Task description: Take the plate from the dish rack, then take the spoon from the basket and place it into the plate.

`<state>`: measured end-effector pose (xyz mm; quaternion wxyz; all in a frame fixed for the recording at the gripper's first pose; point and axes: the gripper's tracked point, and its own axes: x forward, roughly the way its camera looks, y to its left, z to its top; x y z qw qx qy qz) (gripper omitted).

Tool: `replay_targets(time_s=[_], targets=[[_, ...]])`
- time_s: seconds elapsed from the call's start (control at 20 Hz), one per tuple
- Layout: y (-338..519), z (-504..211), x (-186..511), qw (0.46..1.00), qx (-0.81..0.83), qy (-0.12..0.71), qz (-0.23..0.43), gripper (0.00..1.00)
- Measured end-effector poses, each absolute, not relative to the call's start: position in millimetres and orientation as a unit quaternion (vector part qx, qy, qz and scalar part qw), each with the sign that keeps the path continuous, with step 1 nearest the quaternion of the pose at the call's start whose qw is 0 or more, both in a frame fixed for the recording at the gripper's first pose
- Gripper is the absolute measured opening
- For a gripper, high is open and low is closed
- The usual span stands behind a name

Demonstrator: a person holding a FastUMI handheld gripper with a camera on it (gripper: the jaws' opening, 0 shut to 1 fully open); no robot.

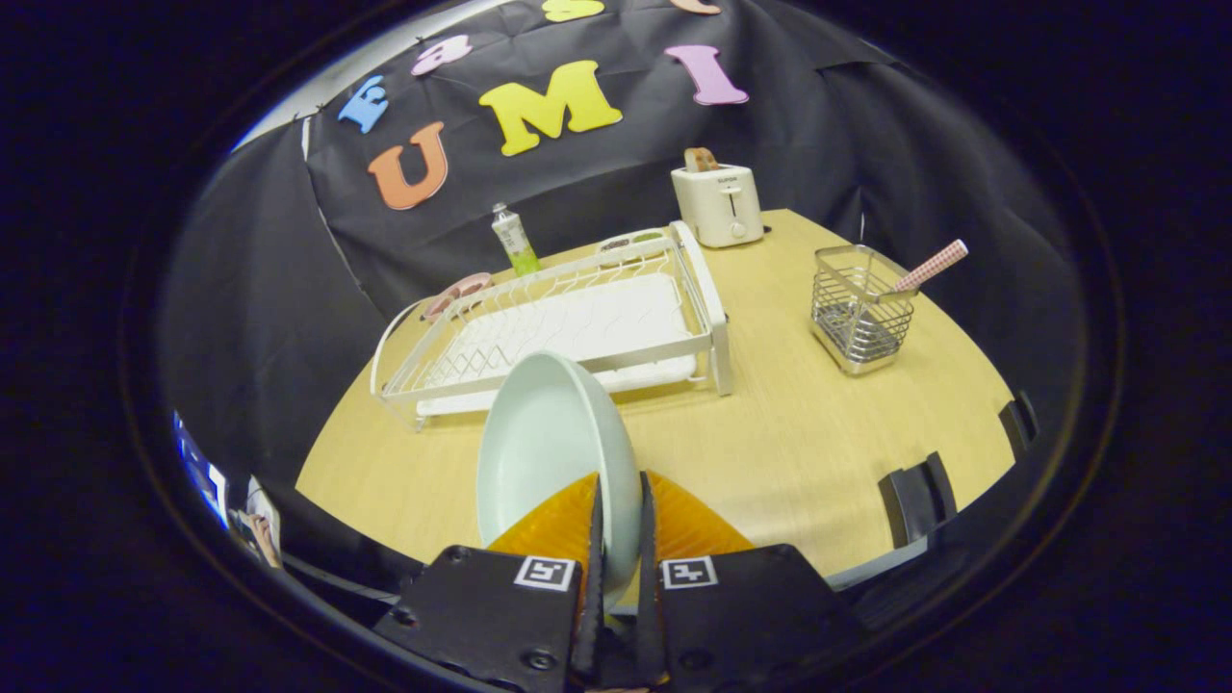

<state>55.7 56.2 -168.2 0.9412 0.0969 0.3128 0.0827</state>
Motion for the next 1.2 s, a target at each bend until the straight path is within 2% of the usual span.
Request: replay_targets(time_s=[0.45,0.75,0.9,1.0,1.1,1.2], targets=[[35.6,-208.5,57.4,0.919,0.147,0.343,0.125,0.26],[19.1,-223.3,64.6,0.924,0.132,0.342,0.104,0.37],[0.9,-227.0,71.2,0.935,0.103,0.331,0.067,0.41],[-8.0,-221.0,76.5,0.947,0.083,0.308,0.046,0.40],[-11.1,-210.1,79.2,0.954,0.083,0.283,0.047,0.47],[-21.6,-204.9,80.3,0.958,0.084,0.270,0.038,0.64]])
